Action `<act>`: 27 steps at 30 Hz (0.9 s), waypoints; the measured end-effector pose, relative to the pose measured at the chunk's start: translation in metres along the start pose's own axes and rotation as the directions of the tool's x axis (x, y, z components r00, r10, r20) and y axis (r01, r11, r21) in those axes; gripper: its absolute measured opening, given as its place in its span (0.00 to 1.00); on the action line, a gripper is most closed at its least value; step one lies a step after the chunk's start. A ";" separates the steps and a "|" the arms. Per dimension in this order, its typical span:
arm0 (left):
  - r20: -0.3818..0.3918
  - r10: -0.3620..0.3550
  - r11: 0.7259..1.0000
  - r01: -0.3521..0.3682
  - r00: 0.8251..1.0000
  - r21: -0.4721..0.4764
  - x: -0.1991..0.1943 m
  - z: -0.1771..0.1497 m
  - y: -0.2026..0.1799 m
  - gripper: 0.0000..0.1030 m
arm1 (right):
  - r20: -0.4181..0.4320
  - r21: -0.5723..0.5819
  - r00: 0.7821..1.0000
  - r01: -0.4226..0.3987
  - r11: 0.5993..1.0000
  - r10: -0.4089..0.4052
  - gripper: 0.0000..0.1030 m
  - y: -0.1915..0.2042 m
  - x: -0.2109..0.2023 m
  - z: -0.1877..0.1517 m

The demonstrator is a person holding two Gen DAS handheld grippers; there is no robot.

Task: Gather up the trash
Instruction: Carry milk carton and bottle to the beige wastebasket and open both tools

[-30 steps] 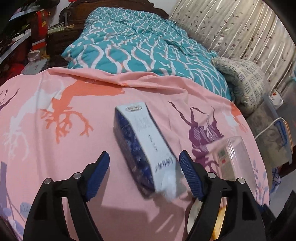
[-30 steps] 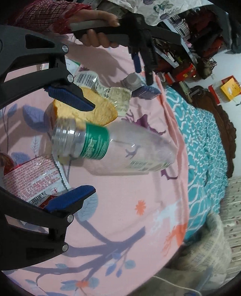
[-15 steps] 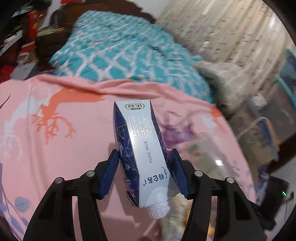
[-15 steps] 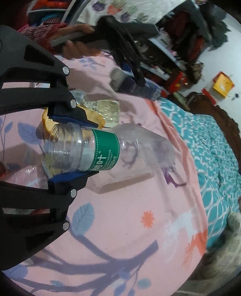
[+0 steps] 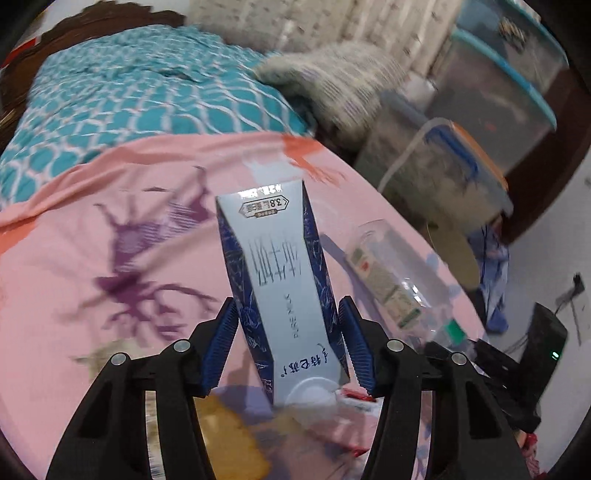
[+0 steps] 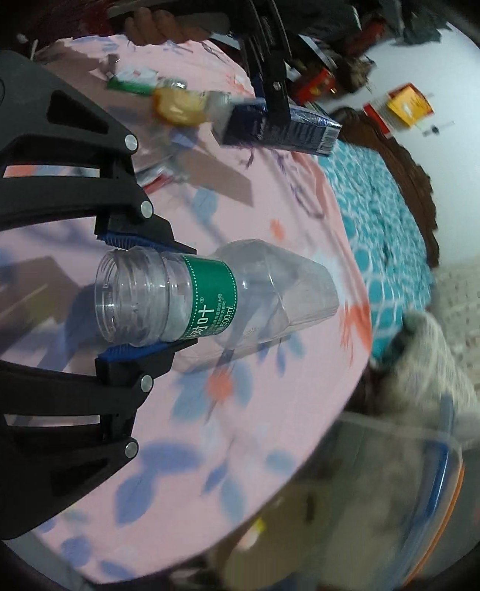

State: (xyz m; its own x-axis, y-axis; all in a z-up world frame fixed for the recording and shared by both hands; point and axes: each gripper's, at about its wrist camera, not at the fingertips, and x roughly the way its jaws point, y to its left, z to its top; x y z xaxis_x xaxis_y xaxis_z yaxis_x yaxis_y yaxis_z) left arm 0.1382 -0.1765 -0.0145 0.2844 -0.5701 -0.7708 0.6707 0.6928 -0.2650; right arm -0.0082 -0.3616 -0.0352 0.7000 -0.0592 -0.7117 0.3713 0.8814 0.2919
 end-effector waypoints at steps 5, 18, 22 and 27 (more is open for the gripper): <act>-0.036 0.028 0.995 -0.025 0.999 0.092 0.031 -0.002 -0.043 0.51 | 0.000 0.053 1.000 0.017 0.998 -0.017 0.43 -0.025 -0.018 -0.027; -0.072 0.136 0.972 -0.119 0.988 0.202 0.077 -0.002 -0.086 0.55 | 0.026 0.044 0.999 0.029 0.999 -0.030 0.68 -0.030 -0.009 -0.026; -0.093 0.157 0.968 -0.135 0.983 0.213 0.090 -0.006 -0.088 0.55 | 0.010 0.071 0.999 -0.035 0.997 0.034 0.43 -0.038 -0.002 -0.022; -0.097 0.141 0.967 -0.116 0.985 0.228 0.094 0.000 -0.096 0.53 | 0.054 0.187 0.992 -0.123 0.975 0.115 0.42 -0.060 -0.003 -0.023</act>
State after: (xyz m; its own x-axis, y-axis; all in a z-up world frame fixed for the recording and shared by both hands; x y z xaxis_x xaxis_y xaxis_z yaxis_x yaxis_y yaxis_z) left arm 0.1003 -0.2965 -0.0615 0.3080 -0.4215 -0.8529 0.7716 0.6351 -0.0353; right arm -0.0468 -0.4033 -0.0657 0.7700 0.0176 -0.6378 0.3897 0.7786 0.4919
